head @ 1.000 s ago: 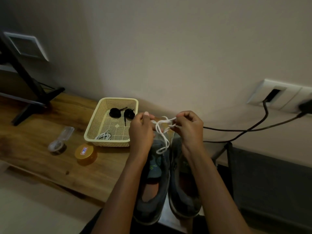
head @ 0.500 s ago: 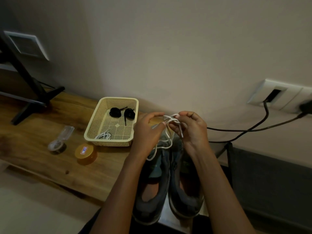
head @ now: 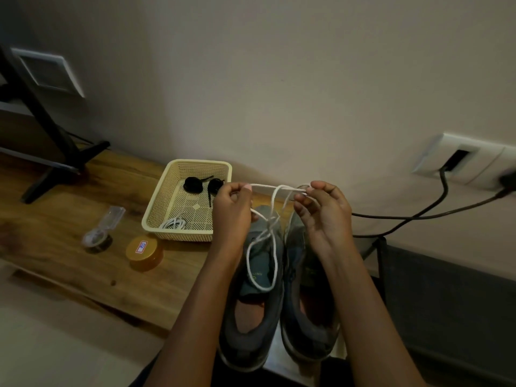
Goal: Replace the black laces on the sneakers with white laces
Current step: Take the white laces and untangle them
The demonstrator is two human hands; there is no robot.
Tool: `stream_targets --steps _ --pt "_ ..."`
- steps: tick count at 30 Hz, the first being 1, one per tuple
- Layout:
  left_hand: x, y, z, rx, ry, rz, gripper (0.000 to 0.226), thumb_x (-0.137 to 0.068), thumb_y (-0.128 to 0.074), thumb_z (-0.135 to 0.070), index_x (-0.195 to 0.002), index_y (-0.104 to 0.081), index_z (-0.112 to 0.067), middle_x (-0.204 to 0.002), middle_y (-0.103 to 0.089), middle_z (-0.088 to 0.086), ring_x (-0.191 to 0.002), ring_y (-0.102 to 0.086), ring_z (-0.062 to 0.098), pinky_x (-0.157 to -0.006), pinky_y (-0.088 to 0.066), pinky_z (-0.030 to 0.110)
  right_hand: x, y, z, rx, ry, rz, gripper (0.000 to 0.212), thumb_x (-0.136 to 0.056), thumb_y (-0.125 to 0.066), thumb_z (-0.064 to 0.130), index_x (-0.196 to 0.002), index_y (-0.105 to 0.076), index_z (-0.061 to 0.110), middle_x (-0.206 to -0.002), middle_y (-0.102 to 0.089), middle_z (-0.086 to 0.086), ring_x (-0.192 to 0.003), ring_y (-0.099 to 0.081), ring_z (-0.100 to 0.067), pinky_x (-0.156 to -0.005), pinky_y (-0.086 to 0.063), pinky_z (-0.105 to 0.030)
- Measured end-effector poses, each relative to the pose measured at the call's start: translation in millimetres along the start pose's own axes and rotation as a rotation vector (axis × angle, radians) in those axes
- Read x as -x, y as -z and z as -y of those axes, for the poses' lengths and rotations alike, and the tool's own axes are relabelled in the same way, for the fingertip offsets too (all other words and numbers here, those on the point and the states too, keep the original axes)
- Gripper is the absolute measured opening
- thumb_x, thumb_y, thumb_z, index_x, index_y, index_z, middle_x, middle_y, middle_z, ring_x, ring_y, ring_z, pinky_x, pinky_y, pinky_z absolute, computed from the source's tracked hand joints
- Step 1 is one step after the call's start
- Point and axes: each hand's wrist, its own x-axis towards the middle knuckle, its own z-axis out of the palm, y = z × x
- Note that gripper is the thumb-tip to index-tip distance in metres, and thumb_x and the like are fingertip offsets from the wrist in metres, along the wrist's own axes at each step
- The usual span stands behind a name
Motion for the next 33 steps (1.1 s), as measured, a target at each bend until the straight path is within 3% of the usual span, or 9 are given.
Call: stream_targets --steps 8,13,16,18,20,24,27,30,33 --pt "-4.1 8.8 -6.1 0.299 0.122 -0.038 0.004 -0.093 -0.057 -0.015 -0.09 -0.059 -0.017 -0.067 -0.05 -0.007 -0.047 -0.038 0.001 -0.04 -0.032 0.014 -7.8 12.4 11.5 -0.136 -0.012 0.037 0.02 -0.088 -0.052 -0.006 -0.084 -0.064 0.01 -0.078 -0.066 -0.006 -0.073 -0.062 -0.016 -0.066 -0.054 -0.024" --pt "-5.3 12.1 0.1 -0.018 -0.025 -0.242 0.016 -0.09 -0.058 -0.009 -0.094 -0.066 -0.023 -0.099 -0.064 -0.005 -0.079 -0.056 0.003 -0.064 -0.045 0.018 -5.7 10.3 17.0 -0.28 -0.027 0.082 0.016 -0.087 -0.05 -0.007 -0.091 -0.063 0.003 -0.074 -0.069 -0.009 -0.071 -0.068 -0.019 -0.065 -0.058 -0.027" --pt "-5.6 13.6 0.6 -0.231 -0.126 -0.276 0.022 -0.089 -0.059 -0.015 -0.085 -0.064 -0.036 -0.109 -0.063 -0.008 -0.1 -0.056 0.011 -0.092 -0.046 0.039 -4.0 8.5 19.5 -0.247 -0.01 0.068 0.017 -0.086 -0.052 -0.009 -0.093 -0.063 0.001 -0.076 -0.07 -0.01 -0.071 -0.071 -0.021 -0.063 -0.058 -0.026" --pt "-3.8 10.4 -2.0 -0.172 -0.143 -0.193 0.016 -0.089 -0.061 -0.02 -0.082 -0.063 -0.035 -0.101 -0.065 -0.008 -0.099 -0.058 0.011 -0.094 -0.044 0.038 -1.8 7.0 18.6 -0.192 0.001 0.063 0.018 -0.084 -0.054 -0.011 -0.093 -0.064 0.001 -0.075 -0.071 -0.01 -0.073 -0.071 -0.022 -0.064 -0.058 -0.026" --pt "0.4 3.4 -4.4 -0.019 -0.096 -0.014 0.005 -0.089 -0.062 -0.022 -0.086 -0.063 -0.025 -0.095 -0.068 0.0 -0.09 -0.063 0.013 -0.081 -0.049 0.025 0.3 4.4 17.2 -0.14 0.006 0.061 0.018 -0.083 -0.055 -0.012 -0.092 -0.064 0.001 -0.074 -0.072 -0.009 -0.072 -0.071 -0.022 -0.065 -0.059 -0.026" --pt "6.8 -6.4 2.1 -0.13 -0.194 0.29 0.001 -0.088 -0.064 -0.025 -0.089 -0.063 -0.024 -0.092 -0.069 -0.004 -0.086 -0.064 0.007 -0.074 -0.05 0.015 4.3 -1.4 16.2 -0.055 0.012 0.092 0.018 -0.083 -0.057 -0.011 -0.093 -0.064 0.002 -0.075 -0.071 -0.007 -0.071 -0.071 -0.02 -0.064 -0.059 -0.025" --pt "4.4 -5.7 8.3 -0.295 -0.239 0.307 0.013 -0.089 -0.063 -0.017 -0.098 -0.062 -0.026 -0.095 -0.063 -0.018 -0.09 -0.057 -0.003 -0.072 -0.044 0.008 4.6 -1.2 16.7 0.022 0.028 0.103 0.015 -0.083 -0.057 -0.008 -0.089 -0.065 0.003 -0.075 -0.069 -0.007 -0.064 -0.067 -0.017 -0.057 -0.055 -0.022" --pt "0.9 -0.2 5.3 -0.265 -0.243 0.205 0.025 -0.091 -0.054 -0.005 -0.106 -0.063 -0.023 -0.097 -0.064 -0.015 -0.09 -0.057 -0.005 -0.075 -0.047 0.011 2.7 0.7 18.2 0.188 0.082 0.137 0.025 -0.082 -0.044 -0.013 -0.075 -0.061 0.003 -0.062 -0.063 -0.006 -0.04 -0.045 -0.011 -0.041 -0.037 -0.018" --pt "2.2 2.9 3.0 -0.218 -0.255 0.35 0.046 -0.091 -0.055 -0.005 -0.123 -0.051 -0.038 -0.118 -0.056 -0.016 -0.103 -0.051 -0.006 -0.079 -0.045 0.008 3.9 1.1 20.3 0.537 0.151 0.259 0.027 -0.077 -0.04 -0.013 -0.066 -0.059 0.003 -0.056 -0.059 -0.005 -0.037 -0.031 -0.013 -0.042 -0.025 -0.019"
